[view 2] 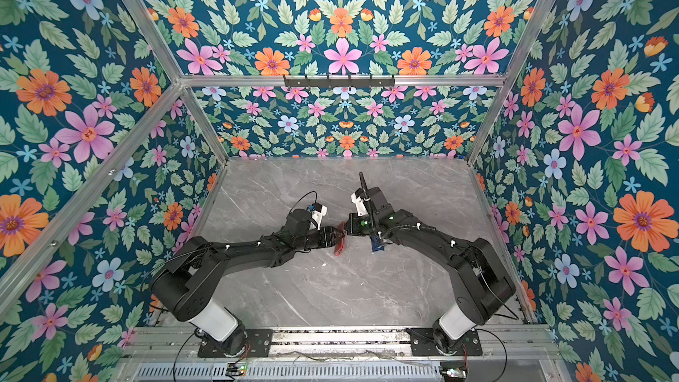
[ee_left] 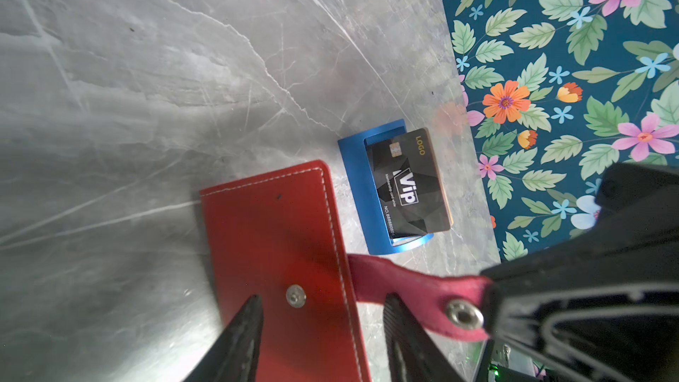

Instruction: Put the credit cards into the card holder

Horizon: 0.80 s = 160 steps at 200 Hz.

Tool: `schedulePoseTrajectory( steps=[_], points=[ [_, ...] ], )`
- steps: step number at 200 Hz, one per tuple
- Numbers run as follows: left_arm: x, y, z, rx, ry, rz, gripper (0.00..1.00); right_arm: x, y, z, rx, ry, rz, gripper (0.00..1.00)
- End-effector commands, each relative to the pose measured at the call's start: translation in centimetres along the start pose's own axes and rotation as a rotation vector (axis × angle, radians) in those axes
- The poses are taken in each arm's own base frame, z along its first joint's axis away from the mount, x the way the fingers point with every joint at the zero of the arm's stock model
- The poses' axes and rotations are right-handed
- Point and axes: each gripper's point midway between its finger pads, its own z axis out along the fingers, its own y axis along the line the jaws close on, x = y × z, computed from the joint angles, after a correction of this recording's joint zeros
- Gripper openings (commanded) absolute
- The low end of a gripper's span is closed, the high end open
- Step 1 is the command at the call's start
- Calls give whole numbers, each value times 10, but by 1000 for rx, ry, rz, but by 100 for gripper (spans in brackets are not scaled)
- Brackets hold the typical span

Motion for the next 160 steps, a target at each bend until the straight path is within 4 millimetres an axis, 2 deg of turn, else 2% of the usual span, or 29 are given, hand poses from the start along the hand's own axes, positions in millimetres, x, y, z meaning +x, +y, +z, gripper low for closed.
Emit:
schedulePoseTrajectory(
  steps=[1,82,160],
  points=[
    [-2,2,0,-19,-12,13,50,-3,3,0,-13,-12,10,0],
    [-3,10,-2,-73,-21,23,36,-6,-7,-6,63,-26,-1,0],
    [-7,-11,-1,25,-30,44,50,-5,1,-5,22,-17,-2,0]
  ],
)
